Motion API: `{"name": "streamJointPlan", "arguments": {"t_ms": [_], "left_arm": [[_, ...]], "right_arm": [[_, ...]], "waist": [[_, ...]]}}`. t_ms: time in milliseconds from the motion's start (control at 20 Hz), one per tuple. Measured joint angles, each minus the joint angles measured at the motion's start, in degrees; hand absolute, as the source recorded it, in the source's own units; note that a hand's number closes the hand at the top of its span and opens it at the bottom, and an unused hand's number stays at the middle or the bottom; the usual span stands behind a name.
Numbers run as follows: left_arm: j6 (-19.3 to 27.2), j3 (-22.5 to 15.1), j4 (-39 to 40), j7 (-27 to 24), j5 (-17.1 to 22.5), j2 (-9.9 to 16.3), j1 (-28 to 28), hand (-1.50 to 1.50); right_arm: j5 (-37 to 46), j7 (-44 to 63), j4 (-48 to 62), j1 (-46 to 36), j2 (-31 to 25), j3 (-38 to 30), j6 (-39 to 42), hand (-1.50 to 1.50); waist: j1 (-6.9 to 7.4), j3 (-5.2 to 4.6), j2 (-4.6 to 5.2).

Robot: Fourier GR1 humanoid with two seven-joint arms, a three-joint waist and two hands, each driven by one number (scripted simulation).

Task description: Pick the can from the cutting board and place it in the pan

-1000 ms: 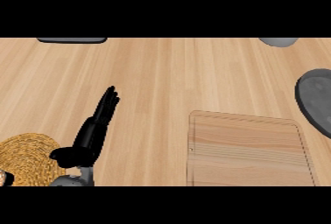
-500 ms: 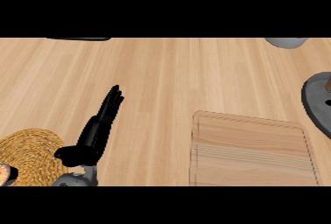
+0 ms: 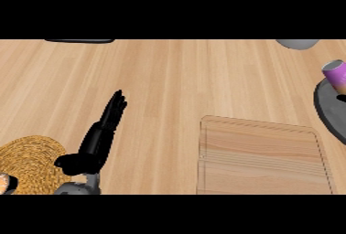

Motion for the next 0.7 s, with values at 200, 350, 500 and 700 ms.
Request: {"name": "streamJointPlan", "arguments": {"t_ms": [200, 350, 500, 700], "left_arm": [[0.4, -0.1, 0.1, -0.3, -0.4, -0.3, 0.5, 0.0], [0.5, 0.1, -1.2, 0.7, -0.5, 0.1, 1.2, 0.0], [0.6, 0.1, -1.3, -0.3, -0.7, 0.0, 2.6, 0.0], [0.2, 1.4, -0.7, 0.1, -0.1, 0.5, 1.7, 0.0]], "right_arm": [[-4.7, -3.2, 1.6, 0.5, -2.3, -4.2, 3.7, -1.5], [-8.1, -4.8, 2.9, 1.6, -4.7, -7.0, 8.7, -1.5], [-10.9, -6.1, 4.2, 3.4, -7.7, -9.0, 16.2, -1.5], [-13.4, -9.7, 5.1, 7.7, -9.8, -10.0, 26.5, -1.5]], "waist": [[-0.78, -0.07, -0.27], [-1.18, -0.11, -0.48], [-1.63, -0.13, -0.61], [-2.27, -0.18, -0.8]]}}
